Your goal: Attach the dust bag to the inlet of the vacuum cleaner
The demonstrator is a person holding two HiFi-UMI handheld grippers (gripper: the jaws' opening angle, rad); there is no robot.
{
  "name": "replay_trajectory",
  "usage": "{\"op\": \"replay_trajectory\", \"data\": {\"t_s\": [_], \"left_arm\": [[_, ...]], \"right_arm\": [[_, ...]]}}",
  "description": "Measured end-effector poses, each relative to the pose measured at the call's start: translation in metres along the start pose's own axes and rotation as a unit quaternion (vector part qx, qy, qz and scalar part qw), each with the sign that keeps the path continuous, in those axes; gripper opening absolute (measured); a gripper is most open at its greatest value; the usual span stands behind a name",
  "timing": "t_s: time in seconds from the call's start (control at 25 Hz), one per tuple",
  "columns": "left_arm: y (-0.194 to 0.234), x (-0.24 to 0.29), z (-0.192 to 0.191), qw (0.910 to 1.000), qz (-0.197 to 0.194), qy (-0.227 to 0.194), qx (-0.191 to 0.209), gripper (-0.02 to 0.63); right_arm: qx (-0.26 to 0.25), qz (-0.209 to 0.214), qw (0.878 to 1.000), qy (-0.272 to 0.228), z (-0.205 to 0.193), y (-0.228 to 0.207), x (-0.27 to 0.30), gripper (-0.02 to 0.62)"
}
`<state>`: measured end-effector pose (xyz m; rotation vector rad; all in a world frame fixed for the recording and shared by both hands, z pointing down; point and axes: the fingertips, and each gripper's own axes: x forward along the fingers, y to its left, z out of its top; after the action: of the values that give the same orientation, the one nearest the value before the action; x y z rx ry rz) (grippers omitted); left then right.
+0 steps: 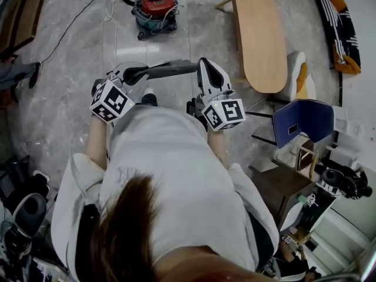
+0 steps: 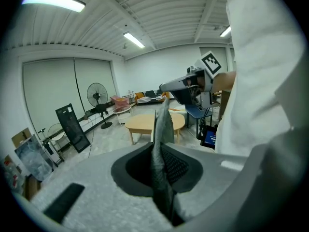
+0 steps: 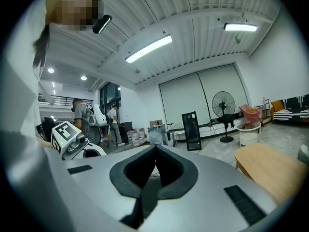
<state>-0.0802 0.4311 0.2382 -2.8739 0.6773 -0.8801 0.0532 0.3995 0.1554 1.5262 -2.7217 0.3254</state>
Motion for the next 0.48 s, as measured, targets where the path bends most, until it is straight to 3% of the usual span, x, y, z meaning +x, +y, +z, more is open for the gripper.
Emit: {"op": "replay_trajectory", "data": {"t_s": [0.24,0.48], "left_arm": [[0.044,0.006,-0.006,0.9999,-0.012,-0.004,0.003,0.038],[0.064,0.011,-0.015,0.9998,-0.010,-0.003,-0.018,0.038]], "right_arm": [[0.004,-0.029,1.000,-0.011,0.014,-0.013,0.030,0.002],[-0.002,-0.028,1.000,-0.003,0.018,-0.021,0.048,0.002]]}}
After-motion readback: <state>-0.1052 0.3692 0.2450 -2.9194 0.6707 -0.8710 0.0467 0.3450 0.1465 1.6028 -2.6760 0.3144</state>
